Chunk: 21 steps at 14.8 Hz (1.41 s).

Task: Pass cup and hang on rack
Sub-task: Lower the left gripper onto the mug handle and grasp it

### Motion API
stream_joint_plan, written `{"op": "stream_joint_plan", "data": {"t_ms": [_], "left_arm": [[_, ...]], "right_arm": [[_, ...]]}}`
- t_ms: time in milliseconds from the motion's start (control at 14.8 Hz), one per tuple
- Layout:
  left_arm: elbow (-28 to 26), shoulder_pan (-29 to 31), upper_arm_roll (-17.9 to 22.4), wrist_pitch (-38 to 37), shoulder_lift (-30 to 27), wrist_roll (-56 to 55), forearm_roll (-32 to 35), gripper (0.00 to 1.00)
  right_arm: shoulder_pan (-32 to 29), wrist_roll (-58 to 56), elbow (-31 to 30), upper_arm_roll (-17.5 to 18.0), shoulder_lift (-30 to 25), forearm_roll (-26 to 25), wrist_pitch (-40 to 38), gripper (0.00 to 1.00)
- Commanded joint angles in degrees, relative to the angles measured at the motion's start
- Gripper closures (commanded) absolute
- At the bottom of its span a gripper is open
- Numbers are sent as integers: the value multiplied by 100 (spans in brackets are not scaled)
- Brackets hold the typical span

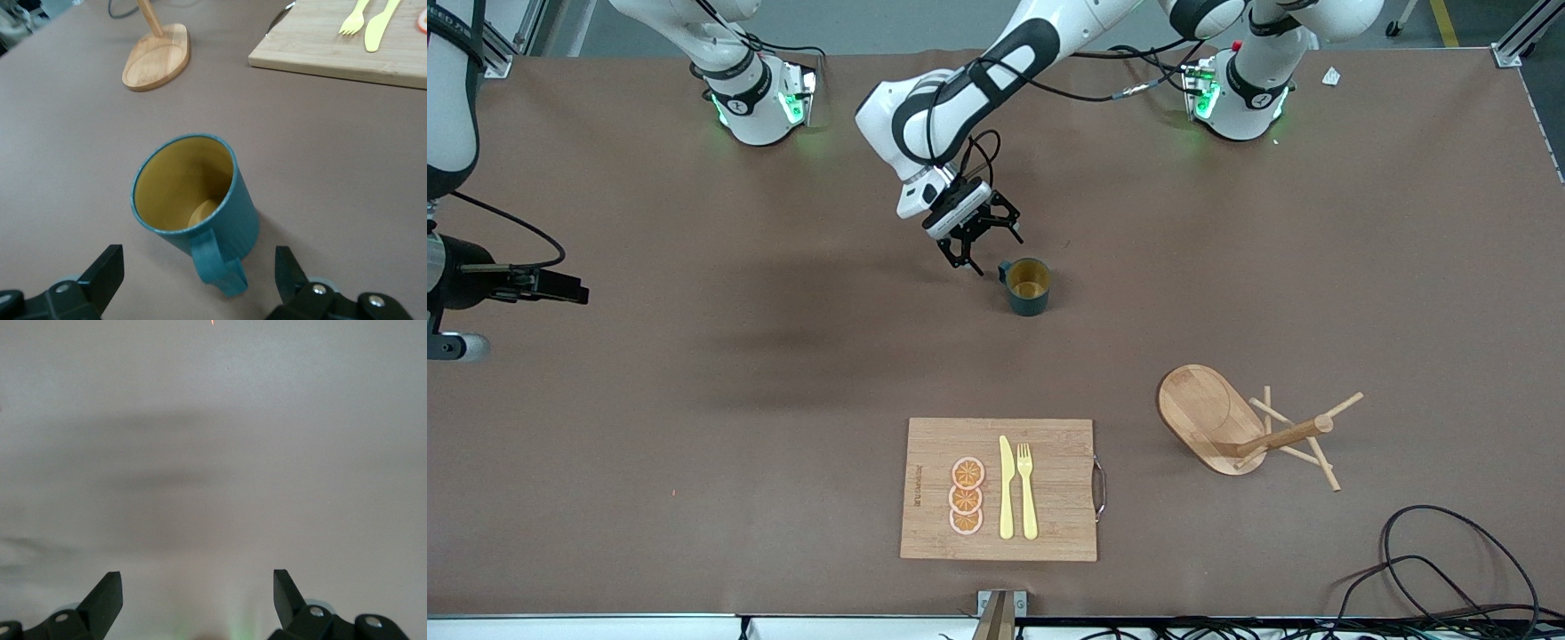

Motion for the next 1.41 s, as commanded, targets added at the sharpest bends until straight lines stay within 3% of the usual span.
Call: {"op": "stream_joint_plan", "data": {"t_ms": [0,135,337,606,741,1145,1347], "left_arm": [[233,-434,509,66,368,-134,109,0],[233,-557,729,128,552,-134,127,0],[242,-593,818,234,650,-134,258,3],[242,-593,826,295,659,-134,285,19],[242,-593,826,295,659,-125,285,32],[242,-611,826,295,694,-195,285,92],[242,-602,826,295,598,-90,285,100]], "right_arm": [[217,-9,-418,-62,-426,-70,-1,0],[568,34,-657,-491,-628,-62,17,0],[535,35,-675,-519,-743,-35,-18,0],[325,35,-684,-484,-1103,9,-193,0],[175,8,-850,-379,-1366,9,-212,0],[183,-36,-1018,-361,-1727,9,-220,0],[183,-44,-1018,-370,-1912,0,-352,0]]}}
